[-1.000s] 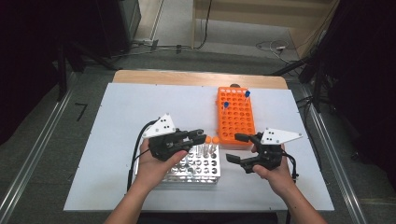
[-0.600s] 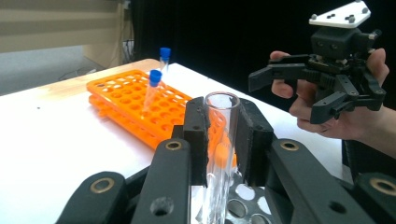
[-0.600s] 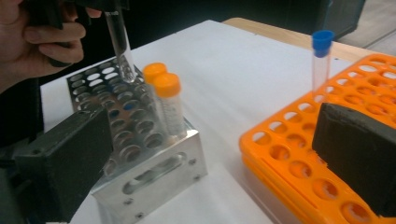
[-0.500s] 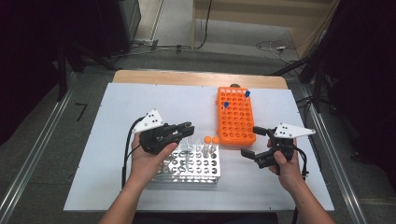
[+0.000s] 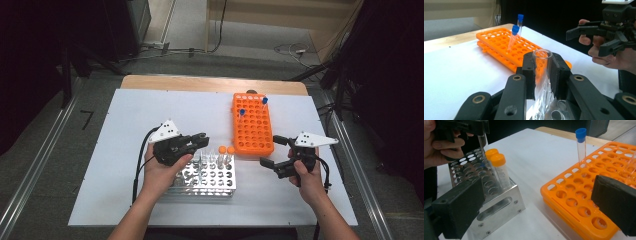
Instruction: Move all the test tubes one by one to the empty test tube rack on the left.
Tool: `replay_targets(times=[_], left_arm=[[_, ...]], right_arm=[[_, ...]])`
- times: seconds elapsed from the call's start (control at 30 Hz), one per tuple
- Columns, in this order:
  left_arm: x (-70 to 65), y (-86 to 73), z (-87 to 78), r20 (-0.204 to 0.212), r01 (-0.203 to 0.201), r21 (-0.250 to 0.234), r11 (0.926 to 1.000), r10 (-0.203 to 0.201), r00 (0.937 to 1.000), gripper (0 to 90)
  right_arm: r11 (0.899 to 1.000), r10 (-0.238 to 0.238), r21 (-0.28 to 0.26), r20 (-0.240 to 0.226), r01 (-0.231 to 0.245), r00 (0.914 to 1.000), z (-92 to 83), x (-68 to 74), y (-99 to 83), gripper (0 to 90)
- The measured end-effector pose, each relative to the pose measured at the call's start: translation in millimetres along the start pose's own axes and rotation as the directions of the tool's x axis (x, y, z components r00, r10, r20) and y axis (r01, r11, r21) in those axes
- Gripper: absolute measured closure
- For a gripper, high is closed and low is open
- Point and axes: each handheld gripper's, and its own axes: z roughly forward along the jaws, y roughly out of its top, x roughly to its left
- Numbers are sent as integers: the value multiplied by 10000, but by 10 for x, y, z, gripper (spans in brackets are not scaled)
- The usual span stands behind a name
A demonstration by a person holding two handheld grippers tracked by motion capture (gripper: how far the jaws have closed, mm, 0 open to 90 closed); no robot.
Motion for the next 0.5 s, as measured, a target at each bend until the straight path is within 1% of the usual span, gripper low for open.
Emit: replay_targets(times=[0.13, 0.3, 0.5], left_arm=[[-15, -22, 24, -101, -167, 227, 9996, 169, 9998, 766], [-27, -62, 54, -149, -215, 627, 9978, 225, 9996, 765], [-49, -115, 91, -255, -393, 1313, 9906, 430, 9987, 763]], right_arm=[[10000, 12, 11, 70, -12, 10000, 0, -15, -12, 0], [10000, 25, 57, 162, -26, 9999, 0, -38, -36, 0], [10000, 89, 25, 271, -89, 9996, -17, -86, -55, 0]])
